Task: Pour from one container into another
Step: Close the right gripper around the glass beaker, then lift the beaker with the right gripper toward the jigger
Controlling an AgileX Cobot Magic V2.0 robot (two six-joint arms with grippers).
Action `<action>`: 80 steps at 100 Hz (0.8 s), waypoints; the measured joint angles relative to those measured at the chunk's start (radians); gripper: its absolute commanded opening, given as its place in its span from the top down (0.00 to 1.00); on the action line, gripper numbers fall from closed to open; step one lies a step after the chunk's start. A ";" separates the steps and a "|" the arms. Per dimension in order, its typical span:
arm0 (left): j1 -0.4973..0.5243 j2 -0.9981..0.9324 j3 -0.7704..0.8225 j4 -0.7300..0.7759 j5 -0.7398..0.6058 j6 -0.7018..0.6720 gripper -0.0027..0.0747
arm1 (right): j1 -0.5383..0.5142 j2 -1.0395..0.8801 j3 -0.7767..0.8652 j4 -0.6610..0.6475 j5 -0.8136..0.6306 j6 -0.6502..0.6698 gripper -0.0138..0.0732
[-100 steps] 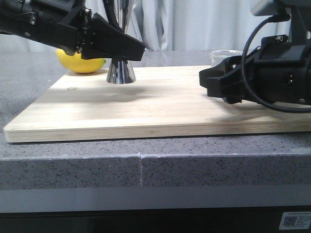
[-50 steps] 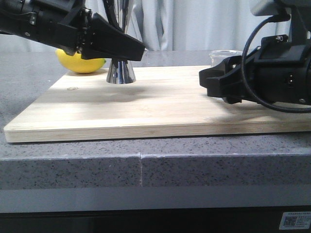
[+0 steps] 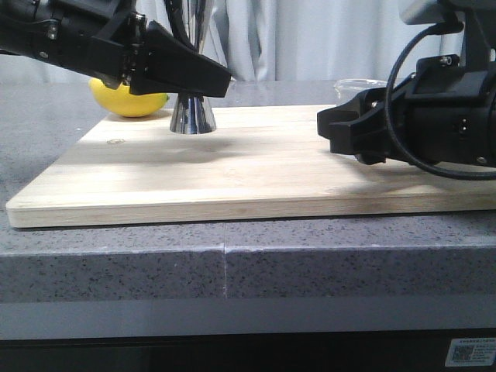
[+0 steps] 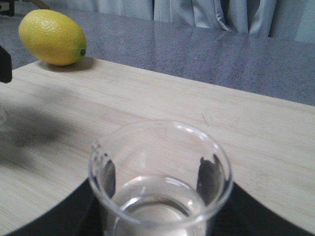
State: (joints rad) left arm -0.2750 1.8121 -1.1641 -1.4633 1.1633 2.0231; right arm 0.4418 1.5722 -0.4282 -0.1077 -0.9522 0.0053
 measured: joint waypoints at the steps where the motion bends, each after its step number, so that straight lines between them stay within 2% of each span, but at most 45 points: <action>1: 0.000 0.000 0.000 0.000 0.000 0.000 0.94 | 0.000 0.000 0.000 0.000 0.000 0.000 0.63; 57: 0.000 0.000 0.000 0.000 0.000 0.000 0.94 | 0.000 0.000 -0.002 -0.020 -0.016 0.000 0.63; 80: 0.000 0.000 0.000 0.000 0.000 0.000 0.94 | 0.000 -0.017 -0.059 -0.033 0.049 0.000 0.63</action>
State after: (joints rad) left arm -0.2750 1.8121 -1.1641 -1.4633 1.1633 2.0231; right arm 0.4418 1.5554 -0.4867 -0.1407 -0.9036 0.0053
